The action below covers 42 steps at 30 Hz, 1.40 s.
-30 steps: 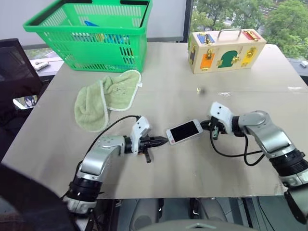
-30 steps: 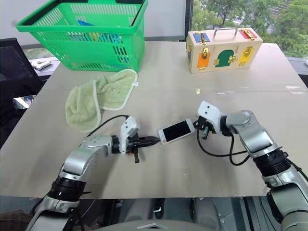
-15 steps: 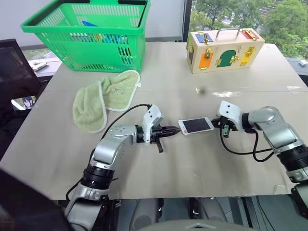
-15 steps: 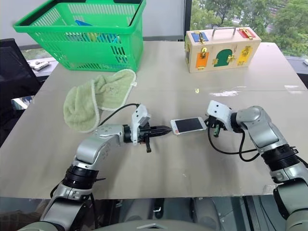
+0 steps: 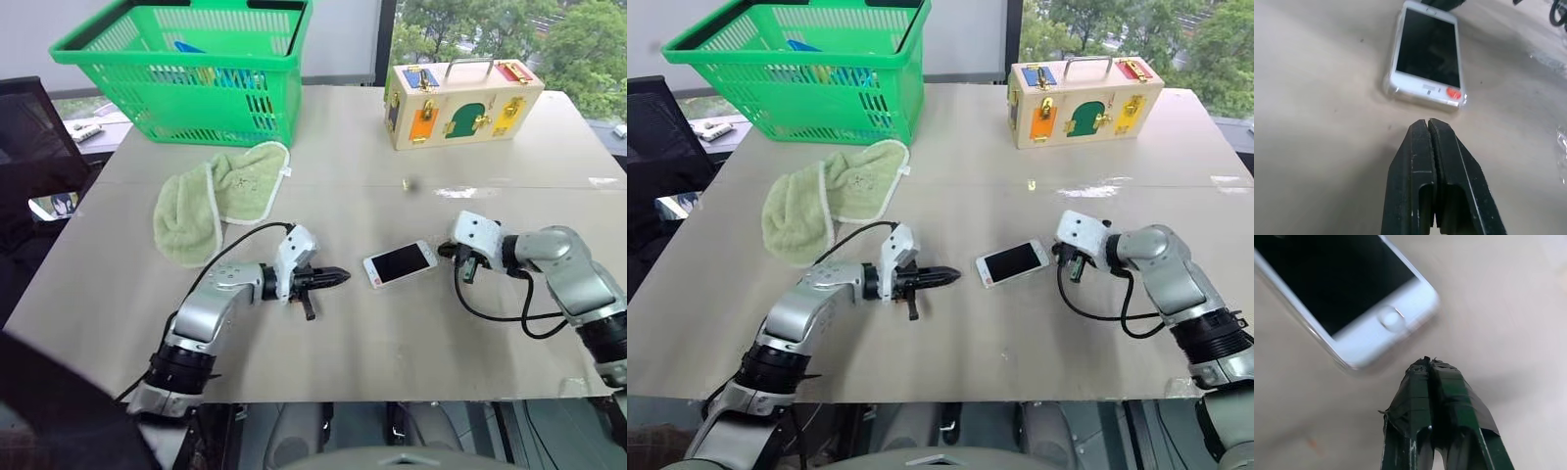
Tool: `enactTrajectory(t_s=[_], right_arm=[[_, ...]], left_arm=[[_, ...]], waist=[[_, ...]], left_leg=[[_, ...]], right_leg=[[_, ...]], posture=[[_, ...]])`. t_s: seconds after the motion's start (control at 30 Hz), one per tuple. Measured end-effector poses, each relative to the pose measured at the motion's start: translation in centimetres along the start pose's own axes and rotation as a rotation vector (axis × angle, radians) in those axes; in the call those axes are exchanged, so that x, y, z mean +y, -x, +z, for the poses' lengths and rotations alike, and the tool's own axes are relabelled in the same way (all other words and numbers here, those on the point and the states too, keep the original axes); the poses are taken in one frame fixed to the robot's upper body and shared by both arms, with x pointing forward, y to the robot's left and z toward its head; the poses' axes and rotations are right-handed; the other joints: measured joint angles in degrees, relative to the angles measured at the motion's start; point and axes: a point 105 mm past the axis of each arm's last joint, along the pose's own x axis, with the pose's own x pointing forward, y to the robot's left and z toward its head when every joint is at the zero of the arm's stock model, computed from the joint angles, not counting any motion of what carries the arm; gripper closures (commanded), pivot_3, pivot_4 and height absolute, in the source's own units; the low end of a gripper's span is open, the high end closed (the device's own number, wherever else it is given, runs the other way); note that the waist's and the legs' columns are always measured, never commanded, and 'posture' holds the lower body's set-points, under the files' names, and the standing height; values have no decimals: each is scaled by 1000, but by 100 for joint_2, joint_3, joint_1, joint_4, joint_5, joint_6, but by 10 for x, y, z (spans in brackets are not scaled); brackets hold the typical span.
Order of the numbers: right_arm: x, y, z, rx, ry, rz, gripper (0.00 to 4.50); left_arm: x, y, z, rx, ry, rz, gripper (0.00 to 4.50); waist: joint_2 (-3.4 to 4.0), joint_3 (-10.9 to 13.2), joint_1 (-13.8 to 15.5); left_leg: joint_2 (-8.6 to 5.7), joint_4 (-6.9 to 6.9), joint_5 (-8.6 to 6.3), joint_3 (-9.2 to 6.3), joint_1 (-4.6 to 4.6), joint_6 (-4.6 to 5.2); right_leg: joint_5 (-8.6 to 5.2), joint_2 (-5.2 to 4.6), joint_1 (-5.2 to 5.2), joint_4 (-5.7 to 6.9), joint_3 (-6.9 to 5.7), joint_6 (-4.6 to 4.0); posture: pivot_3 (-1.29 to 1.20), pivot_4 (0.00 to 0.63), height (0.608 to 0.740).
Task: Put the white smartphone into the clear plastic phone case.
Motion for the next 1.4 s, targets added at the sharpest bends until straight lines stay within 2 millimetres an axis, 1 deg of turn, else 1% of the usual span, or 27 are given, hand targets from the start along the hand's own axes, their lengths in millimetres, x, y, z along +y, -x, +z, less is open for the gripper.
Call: enactTrajectory(t_s=[0.1,0.2,0.27,0.43,0.5,0.6,0.67,0.8,1.03,1.17,1.23,1.3,1.4], right_arm=[[-1,2,5,-8,-2,-12,4500],[3,-1,9,-10,11,-6,4500],[8,-6,7,12,34,10,4500],[11,-7,11,5,53,33,4500],[19,-9,17,-27,53,78,4500],[38,-11,30,-74,76,166,4500],[45,-11,34,-84,88,189,4500],[42,-8,31,-74,88,176,4500],[24,3,25,-43,72,88,4500],[23,2,25,-48,65,77,4500],[23,0,28,-55,67,74,4500],[26,-5,32,-62,84,82,4500],[31,-11,39,-79,97,104,4500]], left_arm=[[-1,-1,0,-2,2,-7,4484],[-2,-3,2,-7,-1,-16,4484],[-3,-5,5,-12,-9,-23,4484],[-4,-8,3,0,-12,-27,4484],[-5,-10,2,4,-11,-28,4484],[-4,-11,1,4,-7,-19,4484],[-2,-10,0,7,-3,-13,4484],[3,-3,-2,22,-6,6,4484],[25,23,-6,42,24,108,4484],[27,29,-7,58,20,115,4484],[26,27,-8,66,19,108,4484],[21,17,-10,65,21,87,4484],[14,1,-6,72,-11,61,4484]], waist=[[0,0,-23],[0,0,-25],[0,0,-20],[0,0,-20],[0,0,-27],[0,0,-26],[0,1,-20],[0,1,-17],[0,1,-18],[0,2,-16],[0,2,-15],[0,2,-11],[0,2,-2]], left_leg=[[0,0,0,0,1,0],[0,-1,0,-1,1,-1],[0,-1,0,0,1,0],[-2,0,0,1,2,0],[-1,0,0,1,1,0],[0,0,0,-2,2,0],[0,0,0,-1,1,0],[1,4,0,0,2,0],[5,4,-1,0,1,-1],[5,4,-1,1,0,-1],[5,4,-1,1,1,-1],[4,4,0,1,0,-1],[-3,5,0,1,-1,-1]], right_leg=[[0,8,-2,1,-1,0],[0,13,-3,3,-2,-1],[0,13,-3,3,-2,0],[0,11,-1,3,0,1],[0,13,-3,4,0,1],[0,16,-3,5,-2,1],[-1,16,-3,5,-2,2],[-1,13,-2,6,-1,3],[0,12,-3,5,-1,0],[0,11,-3,5,-1,0],[0,11,-2,5,-1,0],[0,10,-2,5,-1,0],[1,10,-1,5,-1,-1]], posture=[[0,150,740],[0,150,740],[0,150,740],[0,150,740],[0,150,740],[0,150,740],[0,150,740],[0,150,740],[0,150,740],[0,150,740],[0,150,740],[0,150,740],[0,150,740]])
